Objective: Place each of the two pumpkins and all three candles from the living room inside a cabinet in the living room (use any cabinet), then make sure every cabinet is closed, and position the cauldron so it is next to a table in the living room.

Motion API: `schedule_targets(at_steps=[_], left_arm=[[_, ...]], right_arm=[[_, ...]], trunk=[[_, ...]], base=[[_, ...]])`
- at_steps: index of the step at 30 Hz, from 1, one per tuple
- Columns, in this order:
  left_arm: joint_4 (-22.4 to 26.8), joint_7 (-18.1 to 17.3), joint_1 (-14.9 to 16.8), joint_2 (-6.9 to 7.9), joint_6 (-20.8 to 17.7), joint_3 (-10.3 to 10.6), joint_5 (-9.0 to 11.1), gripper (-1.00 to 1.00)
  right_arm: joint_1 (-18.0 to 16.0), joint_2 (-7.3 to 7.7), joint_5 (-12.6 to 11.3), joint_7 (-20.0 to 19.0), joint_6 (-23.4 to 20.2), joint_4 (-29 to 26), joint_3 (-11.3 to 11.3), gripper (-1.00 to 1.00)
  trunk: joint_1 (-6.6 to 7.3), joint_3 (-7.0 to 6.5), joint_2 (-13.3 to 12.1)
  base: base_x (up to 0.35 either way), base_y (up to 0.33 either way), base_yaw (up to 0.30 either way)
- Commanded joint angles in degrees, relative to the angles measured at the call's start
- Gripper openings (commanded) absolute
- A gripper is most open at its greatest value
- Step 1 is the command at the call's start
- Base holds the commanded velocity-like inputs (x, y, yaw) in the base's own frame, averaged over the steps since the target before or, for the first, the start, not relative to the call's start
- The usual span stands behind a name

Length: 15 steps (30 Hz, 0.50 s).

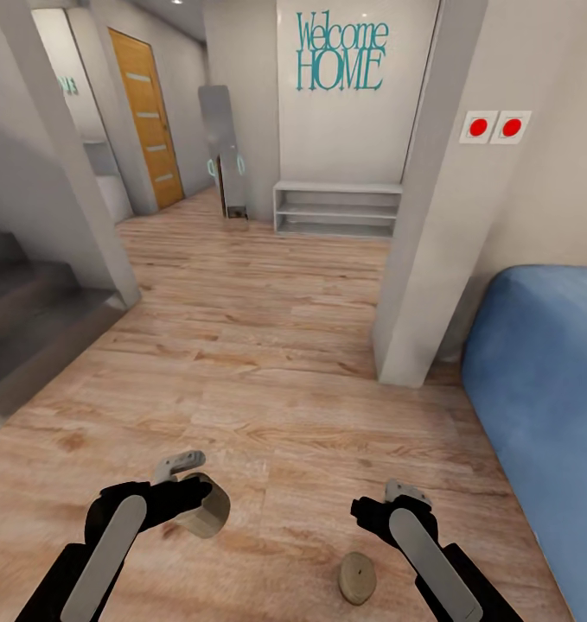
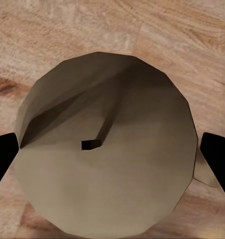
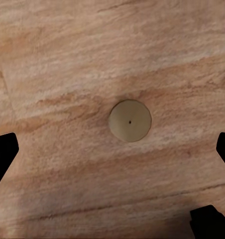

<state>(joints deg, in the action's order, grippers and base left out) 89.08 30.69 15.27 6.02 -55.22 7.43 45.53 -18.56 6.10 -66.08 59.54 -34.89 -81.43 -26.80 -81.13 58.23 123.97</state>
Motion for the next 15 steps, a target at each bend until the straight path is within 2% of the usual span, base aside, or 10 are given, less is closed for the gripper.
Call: schedule_targets(at_steps=[1,5,7,10,11,12,13,15], left_arm=[[0.1,0.6,0.1,0.05,-0.1,0.1,0.6,-1.00],[0.2,0.4,0.1,0.13,-0.1,0.0,1.5,-1.00],[0.2,0.3,0.1,0.25,-0.1,-0.1,3.5,-1.00],[0.3,0.2,0.1,1.89,-0.9,-1.0,10.1,-1.00],[0.3,0.2,0.1,3.44,-1.3,-1.5,13.8,-1.00],[0.3,0.2,0.1,4.04,-1.4,-1.6,15.2,-1.00],[0.3,-0.2,0.1,5.96,-1.5,-2.0,19.4,-1.00],[0.3,-1.0,0.1,8.35,-1.5,-2.2,25.0,-1.00]], right_arm=[[0.0,0.05,-0.3,0.4,-0.3,-0.1,-0.1,1.00],[0.0,0.04,-0.2,-0.2,-0.3,0.0,-0.1,1.00],[-0.1,0.04,0.0,-1.2,-0.3,0.1,-0.1,1.00],[-0.1,0.04,0.5,-2.9,-0.3,1.0,-0.1,1.00],[0.0,0.01,0.6,-3.2,-0.3,1.3,-0.1,1.00],[-0.1,0.02,0.6,-3.3,-0.3,1.3,-0.1,1.00],[-0.1,0.03,0.7,-3.4,-0.2,1.5,-0.1,1.00],[-0.1,0.03,0.7,-3.7,-0.2,1.7,-0.2,1.00]], trunk=[[0.00,0.05,0.0],[0.00,0.05,0.0],[0.00,0.05,0.0],[0.00,0.05,0.0],[0.00,0.05,0.0],[0.00,0.05,0.0],[-0.22,0.23,0.4],[-0.66,0.59,1.2]], base=[[0.030,-0.026,0.000],[0.012,-0.010,0.000],[0.003,-0.003,0.000],[0.000,0.000,0.000],[0.000,0.000,0.000],[0.000,0.000,0.000],[0.000,0.000,0.000],[0.000,0.000,0.000]])
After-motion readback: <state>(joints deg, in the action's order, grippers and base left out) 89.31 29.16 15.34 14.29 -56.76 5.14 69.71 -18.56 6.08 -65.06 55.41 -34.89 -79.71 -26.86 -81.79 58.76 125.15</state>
